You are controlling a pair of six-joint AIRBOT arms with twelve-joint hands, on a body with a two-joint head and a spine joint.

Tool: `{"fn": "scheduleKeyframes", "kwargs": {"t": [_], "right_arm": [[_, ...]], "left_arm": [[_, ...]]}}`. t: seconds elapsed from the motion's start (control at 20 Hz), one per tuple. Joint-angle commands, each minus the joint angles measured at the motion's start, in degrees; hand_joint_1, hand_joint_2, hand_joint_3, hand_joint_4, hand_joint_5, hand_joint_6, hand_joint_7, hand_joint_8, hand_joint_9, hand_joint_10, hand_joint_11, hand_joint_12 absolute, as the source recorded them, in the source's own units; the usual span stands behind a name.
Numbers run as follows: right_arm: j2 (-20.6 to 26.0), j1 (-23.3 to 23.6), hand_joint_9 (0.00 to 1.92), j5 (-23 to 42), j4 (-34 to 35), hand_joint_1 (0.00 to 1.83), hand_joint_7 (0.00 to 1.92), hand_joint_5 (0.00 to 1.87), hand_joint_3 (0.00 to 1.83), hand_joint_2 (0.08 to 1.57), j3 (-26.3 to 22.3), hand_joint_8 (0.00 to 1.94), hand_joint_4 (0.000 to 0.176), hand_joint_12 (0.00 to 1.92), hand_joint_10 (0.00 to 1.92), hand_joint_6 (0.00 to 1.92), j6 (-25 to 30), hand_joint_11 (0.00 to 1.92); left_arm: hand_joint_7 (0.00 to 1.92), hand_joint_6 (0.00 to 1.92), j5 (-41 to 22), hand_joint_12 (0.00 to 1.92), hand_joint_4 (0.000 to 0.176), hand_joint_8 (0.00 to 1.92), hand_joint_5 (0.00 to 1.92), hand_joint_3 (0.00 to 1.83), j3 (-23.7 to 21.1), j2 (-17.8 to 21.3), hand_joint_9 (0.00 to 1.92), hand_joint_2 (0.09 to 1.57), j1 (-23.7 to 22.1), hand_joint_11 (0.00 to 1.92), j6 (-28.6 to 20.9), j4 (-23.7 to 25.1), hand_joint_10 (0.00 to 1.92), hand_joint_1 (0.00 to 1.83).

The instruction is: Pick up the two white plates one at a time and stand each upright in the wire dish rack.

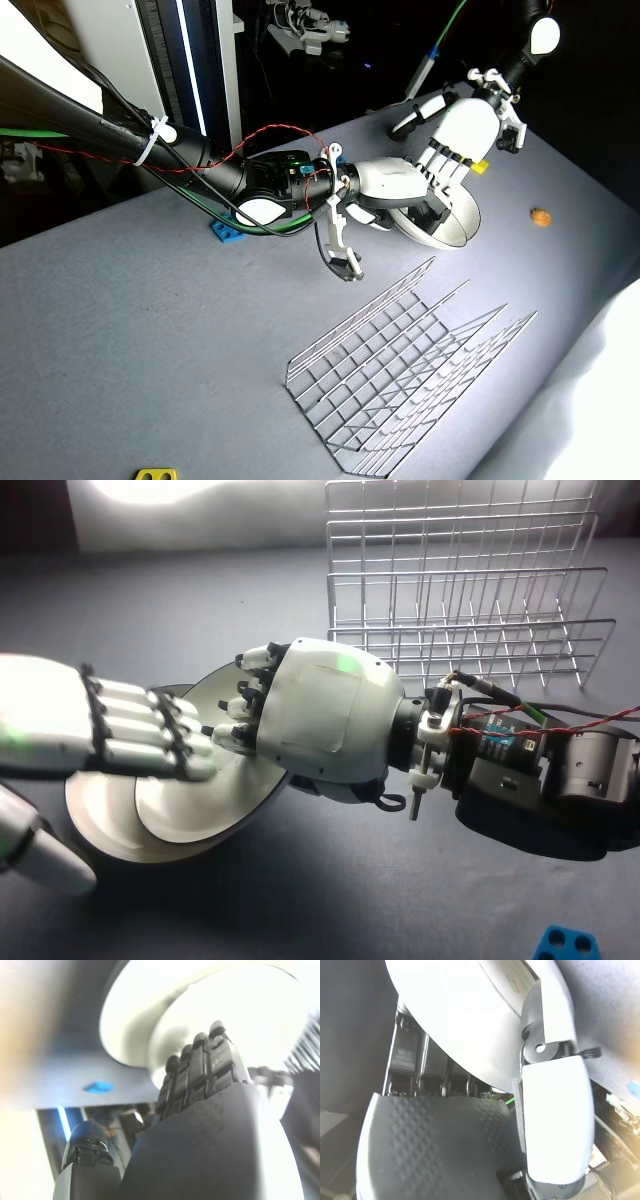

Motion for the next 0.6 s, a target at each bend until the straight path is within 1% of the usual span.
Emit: {"fn": "scheduleKeyframes", "kwargs": {"t": [0.0,0.15,0.3,0.45,0.55], "right_arm": [[0.6,0.7,1.12,5.4,0.7,1.21,1.0,0.93,0.0,1.13,-0.2,0.94,0.021,1.18,0.26,1.11,-0.3,0.76],[1.3,1.0,1.11,5.4,0.7,1.2,0.97,0.89,0.0,1.15,-1.6,0.99,0.019,1.21,0.23,1.16,-0.3,0.73],[2.5,2.0,1.15,5.0,0.7,1.21,1.0,0.93,0.0,1.13,-3.4,0.92,0.019,1.16,0.21,1.1,-0.5,0.77],[4.4,3.5,1.15,3.2,0.7,1.21,0.99,0.92,0.0,1.13,-6.2,0.94,0.019,1.17,0.19,1.12,-0.5,0.74],[6.5,4.5,1.15,2.7,0.7,1.21,1.0,0.91,0.0,1.13,-9.1,0.94,0.02,1.17,0.19,1.12,-0.5,0.74]], "left_arm": [[0.01,0.01,-2.8,0.0,0.0,0.0,0.04,0.0,0.6,1.3,0.0,1.11,-1.0,0.0,-0.6,-3.7,0.0,0.0],[0.01,0.01,-3.0,0.0,0.0,0.0,0.04,0.0,2.1,2.6,0.0,1.12,-1.2,0.0,-0.7,-3.5,0.0,0.0],[0.0,0.01,-3.4,0.0,0.0,0.0,0.03,0.0,3.7,3.5,0.0,1.12,-1.3,0.0,-1.0,-3.2,0.0,0.0],[0.01,0.01,-3.4,0.0,0.0,0.0,0.04,0.0,4.6,5.0,0.0,1.11,-1.5,0.0,-1.5,-2.1,0.0,0.0],[0.0,0.0,-3.5,0.0,0.0,0.0,0.03,0.0,4.4,6.3,0.0,1.11,-1.5,0.0,-2.3,-1.2,0.0,0.0]]}}
